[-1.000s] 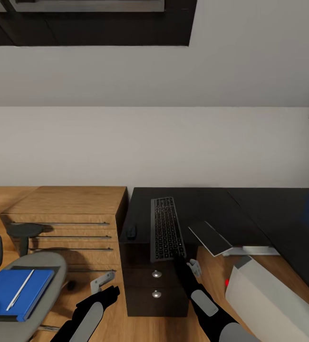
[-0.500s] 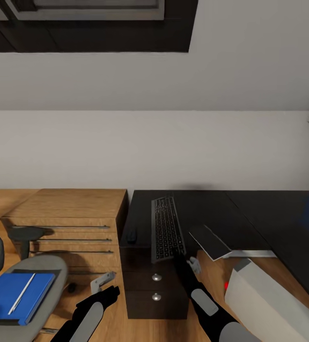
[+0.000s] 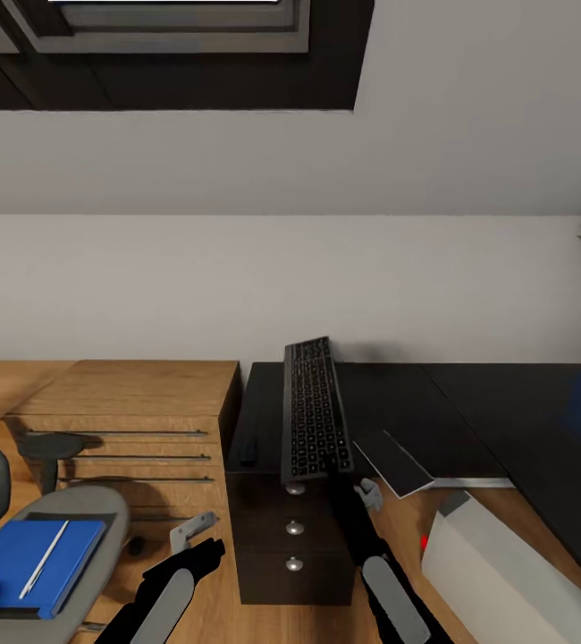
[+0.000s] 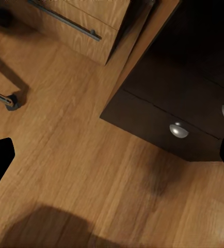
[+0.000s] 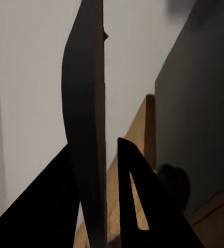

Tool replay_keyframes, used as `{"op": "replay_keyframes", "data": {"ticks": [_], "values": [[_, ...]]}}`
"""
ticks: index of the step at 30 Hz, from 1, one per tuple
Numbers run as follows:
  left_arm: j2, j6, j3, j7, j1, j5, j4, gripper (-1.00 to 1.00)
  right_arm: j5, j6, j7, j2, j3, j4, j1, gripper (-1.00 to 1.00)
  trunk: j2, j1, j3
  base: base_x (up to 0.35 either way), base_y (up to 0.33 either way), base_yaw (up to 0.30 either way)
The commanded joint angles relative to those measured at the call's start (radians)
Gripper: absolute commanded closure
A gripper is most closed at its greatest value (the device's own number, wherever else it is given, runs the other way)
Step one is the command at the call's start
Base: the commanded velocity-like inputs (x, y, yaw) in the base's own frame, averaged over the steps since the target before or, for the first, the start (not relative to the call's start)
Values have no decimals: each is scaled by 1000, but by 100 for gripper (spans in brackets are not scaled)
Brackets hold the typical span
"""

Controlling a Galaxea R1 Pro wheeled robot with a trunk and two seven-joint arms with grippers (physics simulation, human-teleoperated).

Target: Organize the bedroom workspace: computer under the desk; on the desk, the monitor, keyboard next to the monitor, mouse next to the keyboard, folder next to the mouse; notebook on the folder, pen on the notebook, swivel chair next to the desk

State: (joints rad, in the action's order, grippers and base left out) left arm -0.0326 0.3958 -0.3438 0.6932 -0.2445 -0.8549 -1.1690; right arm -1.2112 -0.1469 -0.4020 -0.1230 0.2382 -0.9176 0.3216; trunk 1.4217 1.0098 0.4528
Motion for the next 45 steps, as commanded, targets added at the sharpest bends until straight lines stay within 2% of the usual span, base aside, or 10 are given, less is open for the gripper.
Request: {"op": "replay_keyframes", "data": {"ticks": [1,3,5,8,12,14,17,34,39,45], "values": [[-1,1,-3,8,-1,-6,-1,-100,-7,-1,15,8,3,-57,-28,100,-7,-4,-2,0,0,0],[-1,1,-3,8,-1,-7,-1,-100,-5,5,51,28,3,-154,-71,100,-21,-12,-8,0,0,0],[-1,1,-3,8,-1,-7,-1,-100,-7,22,117,61,3,-294,-127,100,-35,-19,-15,0,0,0],[0,1,-3,8,-1,-7,-1,-100,-10,87,182,126,3,-499,-215,100,-56,-31,-24,0,0,0],[0,-2,-15,8,-1,-7,-1,-100,-12,125,197,169,3,-579,-253,100,-84,-46,-37,0,0,0],[0,-3,-17,8,-1,-8,-1,-100,-12,129,198,179,3,-584,-256,100,-98,-54,-43,0,0,0],[0,-2,-19,8,-1,-9,0,-100,-11,132,199,186,4,-587,-258,100,-119,-65,-52,0,0,0],[1,-5,-21,8,-1,-7,15,-100,-8,124,195,183,10,-584,-259,100,-119,-65,-52,-3,2,0],[2,-6,-54,9,-1,-7,17,-100,-8,122,195,183,9,-584,-259,100,-119,-65,-52,-157,156,0],[2,-6,-65,10,-1,-7,23,-100,-6,124,197,184,7,-583,-259,100,-119,-65,-52,-214,173,0]]}}
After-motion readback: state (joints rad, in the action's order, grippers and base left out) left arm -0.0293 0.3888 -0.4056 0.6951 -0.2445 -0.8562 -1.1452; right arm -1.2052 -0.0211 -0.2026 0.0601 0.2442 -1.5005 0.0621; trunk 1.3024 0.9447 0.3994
